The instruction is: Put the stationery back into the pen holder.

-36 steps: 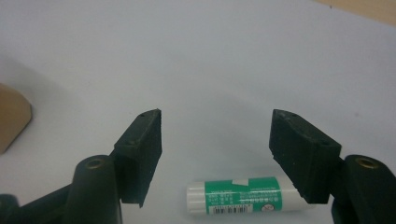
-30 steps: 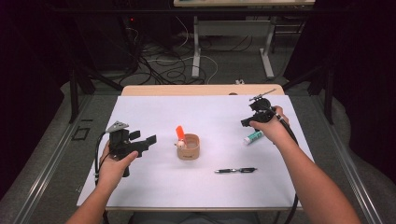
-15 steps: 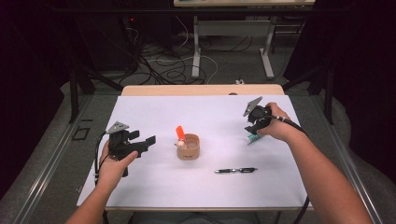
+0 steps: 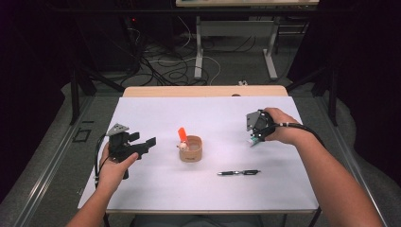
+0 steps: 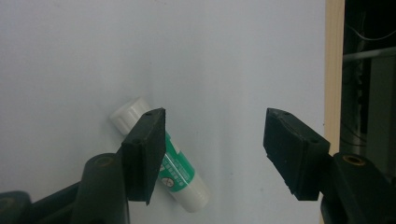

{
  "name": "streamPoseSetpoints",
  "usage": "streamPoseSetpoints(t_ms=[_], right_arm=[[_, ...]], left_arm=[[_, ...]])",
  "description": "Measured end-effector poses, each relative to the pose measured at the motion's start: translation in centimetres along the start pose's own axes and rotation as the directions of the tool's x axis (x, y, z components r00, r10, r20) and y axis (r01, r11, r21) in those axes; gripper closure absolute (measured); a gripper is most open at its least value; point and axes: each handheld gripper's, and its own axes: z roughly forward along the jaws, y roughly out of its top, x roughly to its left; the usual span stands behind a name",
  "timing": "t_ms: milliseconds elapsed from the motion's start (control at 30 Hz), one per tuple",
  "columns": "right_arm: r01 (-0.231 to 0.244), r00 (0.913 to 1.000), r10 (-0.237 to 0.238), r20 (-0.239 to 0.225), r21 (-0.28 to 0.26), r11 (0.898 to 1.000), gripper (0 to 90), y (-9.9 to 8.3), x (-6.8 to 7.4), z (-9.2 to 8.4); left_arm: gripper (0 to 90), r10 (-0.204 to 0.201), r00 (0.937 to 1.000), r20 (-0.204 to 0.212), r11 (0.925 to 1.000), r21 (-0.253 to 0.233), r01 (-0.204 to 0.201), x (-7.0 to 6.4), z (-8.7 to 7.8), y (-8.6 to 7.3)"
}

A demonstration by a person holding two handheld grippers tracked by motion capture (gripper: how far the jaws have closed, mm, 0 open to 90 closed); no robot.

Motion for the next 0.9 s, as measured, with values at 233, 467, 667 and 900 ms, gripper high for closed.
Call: streamPoseSetpoints(t_ms=[233,467,667,900], right_arm=[[0.106,0.9944,-0.106,0.004,0.040,0.994,37.3,-0.5,0.3,0.0],[0.174,0.9846,-0.174,0.014,0.031,0.984,43.6,-1.3,1.0,0.4],[0.222,0.9749,-0.220,-0.037,0.075,0.972,47.8,-1.7,1.2,0.3],[0.249,0.9677,-0.245,-0.060,0.095,0.964,48.9,-2.3,1.7,0.9]], left_arm=[[18.9,-0.001,0.9999,-0.011,1.0000,-0.006,0.001,0.2,-0.1,-0.1],[18.9,-0.001,1.0000,-0.008,1.0000,0.008,0.001,0.2,0.0,-0.2],[18.9,-0.004,0.9999,-0.014,0.9999,0.012,0.004,0.2,0.1,-0.3],[18.9,-0.006,0.9998,-0.017,0.9999,0.013,0.006,0.3,0.1,-0.3]])
